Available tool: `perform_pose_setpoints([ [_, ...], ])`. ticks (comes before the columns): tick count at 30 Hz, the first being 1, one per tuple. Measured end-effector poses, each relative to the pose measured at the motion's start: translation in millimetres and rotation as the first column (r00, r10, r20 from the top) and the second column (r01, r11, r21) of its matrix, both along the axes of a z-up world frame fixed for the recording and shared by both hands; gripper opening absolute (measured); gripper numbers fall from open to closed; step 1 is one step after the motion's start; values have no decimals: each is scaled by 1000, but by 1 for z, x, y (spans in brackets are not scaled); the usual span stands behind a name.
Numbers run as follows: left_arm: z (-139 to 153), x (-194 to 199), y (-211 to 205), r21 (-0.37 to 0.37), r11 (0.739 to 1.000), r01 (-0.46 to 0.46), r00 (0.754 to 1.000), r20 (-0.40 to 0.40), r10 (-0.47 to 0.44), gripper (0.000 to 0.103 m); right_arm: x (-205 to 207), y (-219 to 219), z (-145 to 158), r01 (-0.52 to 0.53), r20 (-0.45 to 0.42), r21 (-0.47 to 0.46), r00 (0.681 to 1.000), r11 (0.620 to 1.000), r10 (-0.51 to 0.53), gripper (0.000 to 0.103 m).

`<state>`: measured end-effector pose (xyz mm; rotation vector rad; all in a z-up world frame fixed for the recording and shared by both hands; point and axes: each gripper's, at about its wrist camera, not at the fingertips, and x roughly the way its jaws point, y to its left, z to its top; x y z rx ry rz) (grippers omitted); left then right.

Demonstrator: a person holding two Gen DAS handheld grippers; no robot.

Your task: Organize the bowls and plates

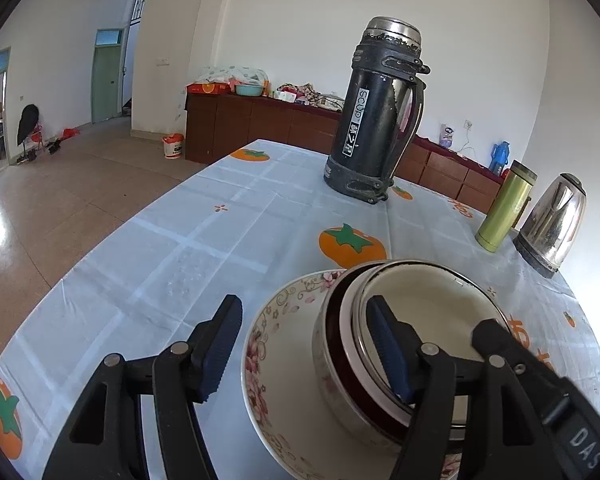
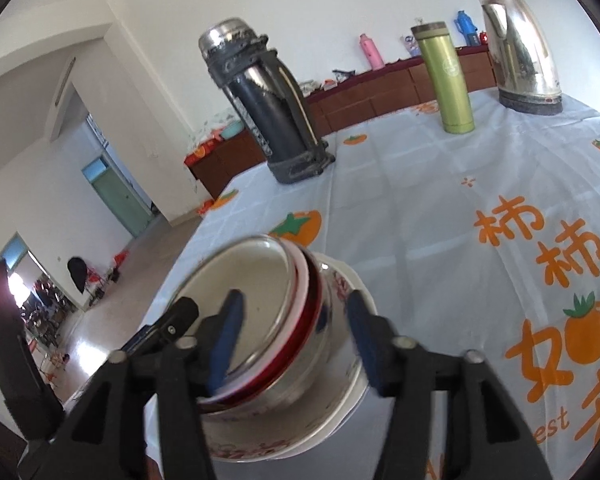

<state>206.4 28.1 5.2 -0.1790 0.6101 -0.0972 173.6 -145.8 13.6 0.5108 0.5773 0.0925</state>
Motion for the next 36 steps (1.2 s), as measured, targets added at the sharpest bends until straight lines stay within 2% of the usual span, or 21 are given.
perform_pose_setpoints([
  [4,2,-2,-2,14,1000,2,1000,14,-2,67,-4,-1,3,7,28,5,1000,1000,-7,63],
  [8,5,-6,0,12,1000,11,1000,24,-11,68,-8,-3,3,22,45,22,999,1000,-23,79],
  [12,8,-13,-5,57,998,20,998,58,-23,73,-12,-2,4,21,68,31,997,999,-23,83],
  [14,11,-16,-6,72,997,14,997,77,-19,74,-15,-1,6,26,89,20,996,999,-27,89],
  [20,18,-26,0,83,996,-24,991,131,12,81,-28,-1,11,54,149,-11,987,998,-52,98],
  [24,16,-28,1,96,995,-28,991,136,15,81,-34,-3,9,80,159,-35,985,996,-74,101],
  [30,10,-34,5,77,997,-32,989,143,20,81,-42,-6,10,138,192,-83,974,987,-120,102],
  [36,9,-38,3,98,994,-38,987,160,22,82,-47,-4,10,145,216,-117,969,983,-117,102],
])
